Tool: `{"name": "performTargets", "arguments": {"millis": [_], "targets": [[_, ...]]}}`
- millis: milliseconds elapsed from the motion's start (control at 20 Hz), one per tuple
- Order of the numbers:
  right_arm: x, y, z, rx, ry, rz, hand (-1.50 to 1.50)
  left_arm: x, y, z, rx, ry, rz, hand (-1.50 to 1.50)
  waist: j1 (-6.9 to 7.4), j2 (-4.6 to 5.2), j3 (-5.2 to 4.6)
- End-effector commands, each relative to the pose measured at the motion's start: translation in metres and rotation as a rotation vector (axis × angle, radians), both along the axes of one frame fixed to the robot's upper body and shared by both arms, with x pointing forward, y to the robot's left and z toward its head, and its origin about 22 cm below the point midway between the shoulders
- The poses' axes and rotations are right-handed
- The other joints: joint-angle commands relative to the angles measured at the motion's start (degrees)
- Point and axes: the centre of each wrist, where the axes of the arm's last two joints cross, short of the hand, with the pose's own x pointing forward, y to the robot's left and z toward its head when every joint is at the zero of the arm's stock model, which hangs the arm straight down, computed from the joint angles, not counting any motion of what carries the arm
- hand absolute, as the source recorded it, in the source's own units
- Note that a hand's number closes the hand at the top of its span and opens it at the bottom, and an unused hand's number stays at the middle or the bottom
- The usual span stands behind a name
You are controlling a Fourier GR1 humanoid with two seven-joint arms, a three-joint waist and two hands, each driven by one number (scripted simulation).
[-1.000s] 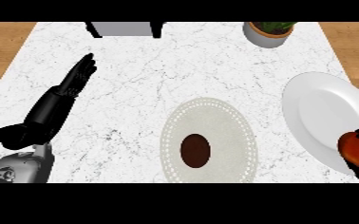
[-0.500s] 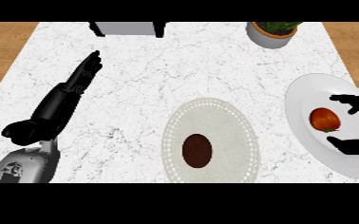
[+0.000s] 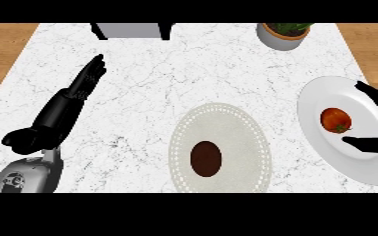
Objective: Pick the tomato from the placemat and place it in the plate
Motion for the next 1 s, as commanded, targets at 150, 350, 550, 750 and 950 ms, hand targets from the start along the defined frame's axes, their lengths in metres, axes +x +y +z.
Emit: {"name": "performTargets", "arguments": {"millis": [150,350,550,750,950], "targets": [[-0.001,-0.001,0.004,0.31,-0.093,0.153,-1.5,-0.005,0.001,0.002,-0.004,0.02,-0.001,0.0,-0.69,-0.3,-0.04],[-0.008,-0.027,0.019,0.544,-0.005,0.196,-1.5,0.004,-0.003,0.006,0.0,-0.002,0.004,0.0,-1.19,-0.26,-0.08],[-0.03,-0.058,0.023,0.755,0.02,0.204,-1.5,-0.005,-0.007,0.011,-0.009,0.009,-0.003,0.0,-0.7,-0.25,-0.02],[-0.048,-0.096,0.061,0.814,0.024,0.235,-1.5,-0.001,0.005,-0.001,0.008,-0.002,0.006,0.0,-1.05,-0.13,-0.08],[-0.083,-0.13,0.072,0.843,0.019,0.229,-1.5,-0.01,0.005,0.006,-0.006,-0.013,0.006,0.0,-0.23,-0.06,0.09]]}}
